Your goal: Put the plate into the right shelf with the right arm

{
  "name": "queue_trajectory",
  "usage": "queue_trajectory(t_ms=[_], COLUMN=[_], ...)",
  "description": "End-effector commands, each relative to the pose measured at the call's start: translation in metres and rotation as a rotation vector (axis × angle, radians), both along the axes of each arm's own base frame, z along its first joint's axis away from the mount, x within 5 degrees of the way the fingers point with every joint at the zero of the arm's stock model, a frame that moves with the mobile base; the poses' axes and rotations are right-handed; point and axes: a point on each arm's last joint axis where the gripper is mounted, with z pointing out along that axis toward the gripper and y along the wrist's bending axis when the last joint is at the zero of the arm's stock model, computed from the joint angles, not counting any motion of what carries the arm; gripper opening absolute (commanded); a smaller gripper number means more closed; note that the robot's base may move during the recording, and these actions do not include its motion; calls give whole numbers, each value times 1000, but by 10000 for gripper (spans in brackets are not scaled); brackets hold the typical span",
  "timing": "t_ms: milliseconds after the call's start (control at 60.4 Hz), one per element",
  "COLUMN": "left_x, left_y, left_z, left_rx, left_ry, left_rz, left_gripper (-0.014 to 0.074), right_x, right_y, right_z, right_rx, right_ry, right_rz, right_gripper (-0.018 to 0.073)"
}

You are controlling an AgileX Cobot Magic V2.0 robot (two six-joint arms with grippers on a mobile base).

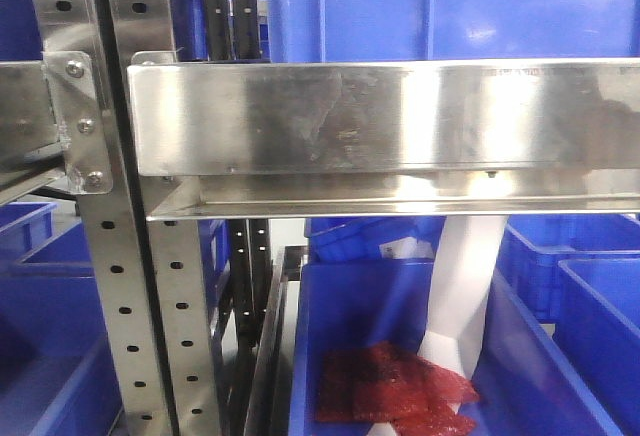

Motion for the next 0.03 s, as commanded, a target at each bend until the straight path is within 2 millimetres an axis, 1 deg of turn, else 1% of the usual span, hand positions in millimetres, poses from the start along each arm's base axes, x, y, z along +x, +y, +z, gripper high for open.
queue_trajectory(t_ms=[0, 17], left_x=[-1, -1], left_y=[0, 0], left_z=[6, 6], left_rx=[-9, -9], left_ry=[-90, -90], left_rz=[-1, -1], left_gripper=[-47, -47], right_x=[-2, -2], right_y=[0, 0], right_z=[11, 11], right_rx=[1, 1], right_ry=[-111, -111], right_rz=[-6, -6], right_gripper=[54, 54])
